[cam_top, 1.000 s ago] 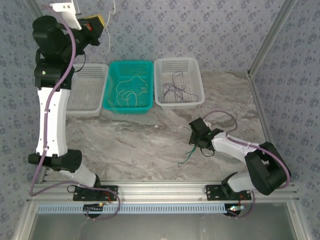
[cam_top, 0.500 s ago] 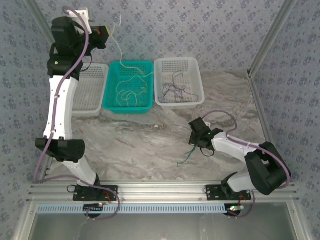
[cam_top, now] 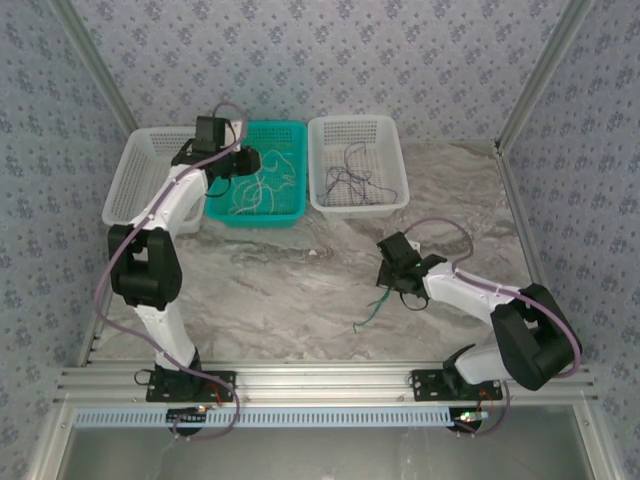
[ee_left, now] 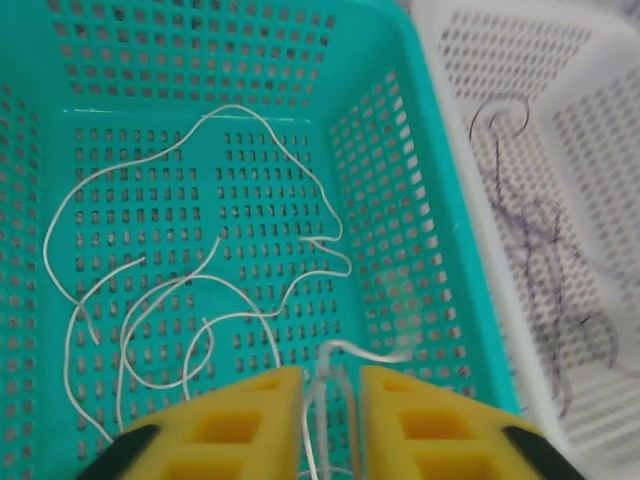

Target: Untangle the cables

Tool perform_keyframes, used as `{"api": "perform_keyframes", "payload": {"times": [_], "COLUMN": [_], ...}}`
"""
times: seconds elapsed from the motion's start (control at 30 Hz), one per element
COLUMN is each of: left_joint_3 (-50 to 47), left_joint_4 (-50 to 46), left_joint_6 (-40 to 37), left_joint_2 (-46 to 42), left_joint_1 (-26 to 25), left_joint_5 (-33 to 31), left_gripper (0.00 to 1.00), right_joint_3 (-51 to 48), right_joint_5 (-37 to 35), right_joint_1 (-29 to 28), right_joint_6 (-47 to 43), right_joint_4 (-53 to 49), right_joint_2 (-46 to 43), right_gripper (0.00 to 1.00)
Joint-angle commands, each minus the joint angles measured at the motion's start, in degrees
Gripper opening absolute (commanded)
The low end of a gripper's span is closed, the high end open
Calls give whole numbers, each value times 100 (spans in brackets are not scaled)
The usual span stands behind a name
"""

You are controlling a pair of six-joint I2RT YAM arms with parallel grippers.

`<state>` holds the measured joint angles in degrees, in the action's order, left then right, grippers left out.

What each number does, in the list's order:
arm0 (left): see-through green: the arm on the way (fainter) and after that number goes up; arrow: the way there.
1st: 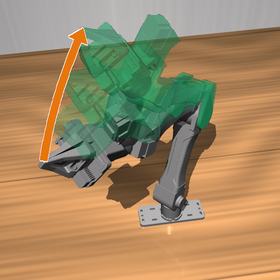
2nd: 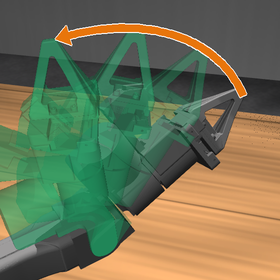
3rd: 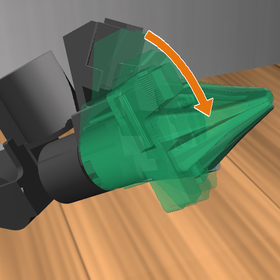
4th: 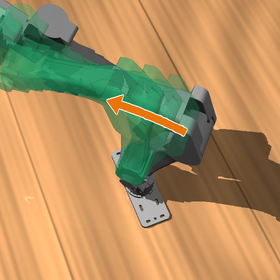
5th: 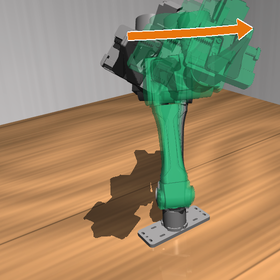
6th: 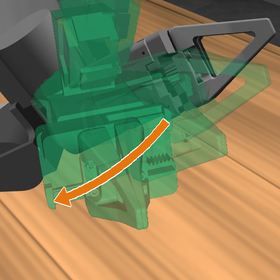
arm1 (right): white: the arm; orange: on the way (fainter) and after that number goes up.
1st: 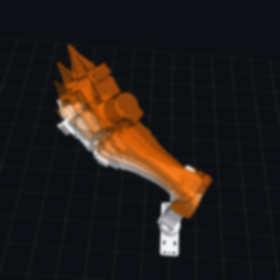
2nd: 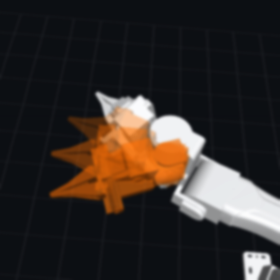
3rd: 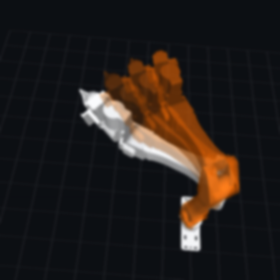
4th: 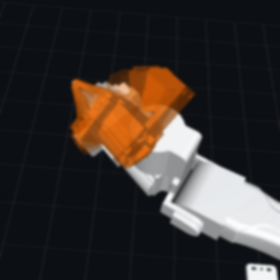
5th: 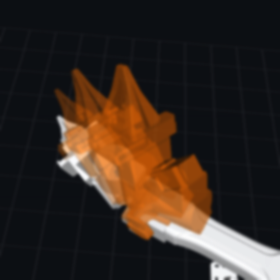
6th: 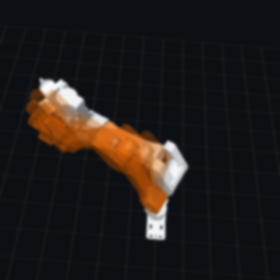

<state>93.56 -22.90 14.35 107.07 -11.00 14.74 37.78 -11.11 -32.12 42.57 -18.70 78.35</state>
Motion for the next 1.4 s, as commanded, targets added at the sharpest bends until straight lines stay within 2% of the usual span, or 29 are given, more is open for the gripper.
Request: {"api": "perform_keyframes", "payload": {"times": [0.0,0.1,0.17,0.2,0.4,0.63,0.8,1.03,1.17,1.23,1.3,1.37], "left_joint_3": [169,233,174,150,-280,-1607,-2350,-2474,-2615,-2654,-2657,-2711], "left_joint_4": [374,306,370,395,416,991,1597,1771,2796,3174,3160,3163], "left_joint_6": [49,183,287,343,952,2086,2980,3179,3345,3368,3240,3187], "left_joint_2": [-275,-607,-993,-1183,-2420,-3533,-3683,-3423,-3125,-3012,-2958,-2943], "left_joint_1": [-33,-34,-66,-84,-305,-1032,-1447,-1654,-1780,-1856,-1886,-1876], "left_joint_5": [-95,-102,-87,-81,290,565,981,1348,2159,2350,2281,2152], "left_gripper": [42,78,92,97,99,99,92,75,71,69,56,38], "right_joint_3": [204,293,439,508,1054,1584,2116,2454,2514,2546,2573,2631], "right_joint_5": [22,83,207,262,633,1442,2055,2688,2913,3005,3148,3267], "right_joint_1": [-5,-36,-40,-47,-56,-203,-403,-621,-683,-687,-683,-690], "right_joint_6": [-69,-42,-46,-40,-179,-701,-1131,-1154,-1077,-982,-900,-893], "right_joint_4": [-193,-250,-341,-388,-468,451,728,1188,1385,1452,1560,1570], "right_joint_2": [47,-28,-142,-189,-771,-1252,-1054,-798,-695,-664,-638,-602], "right_gripper": [0,0,0,0,0,0,0,0,0,0,0,0]}}
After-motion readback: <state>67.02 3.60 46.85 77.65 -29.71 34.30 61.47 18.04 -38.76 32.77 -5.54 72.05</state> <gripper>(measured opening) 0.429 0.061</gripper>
